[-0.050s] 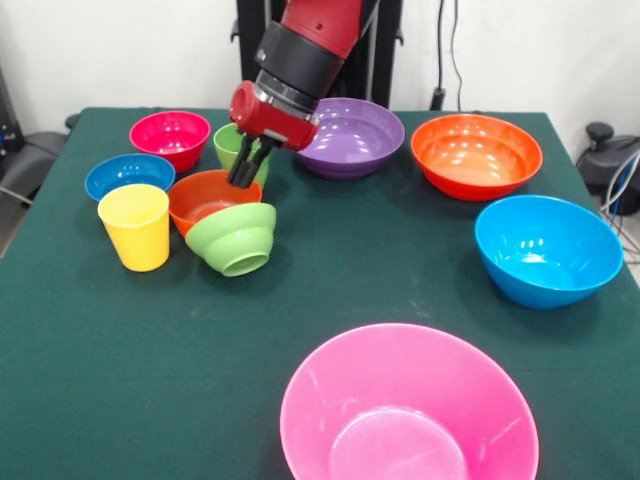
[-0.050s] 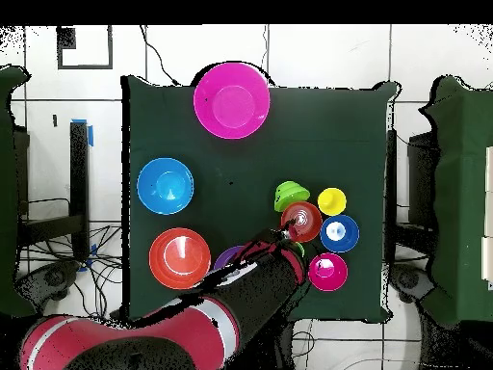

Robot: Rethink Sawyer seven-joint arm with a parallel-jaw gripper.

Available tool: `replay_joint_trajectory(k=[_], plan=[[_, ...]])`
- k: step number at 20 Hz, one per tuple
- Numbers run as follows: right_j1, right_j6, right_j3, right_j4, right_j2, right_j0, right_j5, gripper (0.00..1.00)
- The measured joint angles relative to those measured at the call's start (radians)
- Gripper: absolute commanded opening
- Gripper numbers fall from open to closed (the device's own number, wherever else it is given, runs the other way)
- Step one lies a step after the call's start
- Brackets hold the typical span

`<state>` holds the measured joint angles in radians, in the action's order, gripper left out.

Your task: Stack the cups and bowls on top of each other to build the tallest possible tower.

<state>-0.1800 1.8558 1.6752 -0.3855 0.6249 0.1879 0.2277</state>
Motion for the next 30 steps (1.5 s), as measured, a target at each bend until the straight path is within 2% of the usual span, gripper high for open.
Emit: replay_joint_trajectory(k=[8,22,24,30], plan=[[0.064,0.0,-0.008,0.047,0.018,0.012,0.056,0.0],[0.105,0.0,-0.036,0.077,0.073,0.024,0.086,0.0],[0.111,0.0,-0.037,0.099,0.086,0.032,0.104,0.0],[0.137,0.0,-0.038,0.213,0.127,0.058,0.268,0.0]])
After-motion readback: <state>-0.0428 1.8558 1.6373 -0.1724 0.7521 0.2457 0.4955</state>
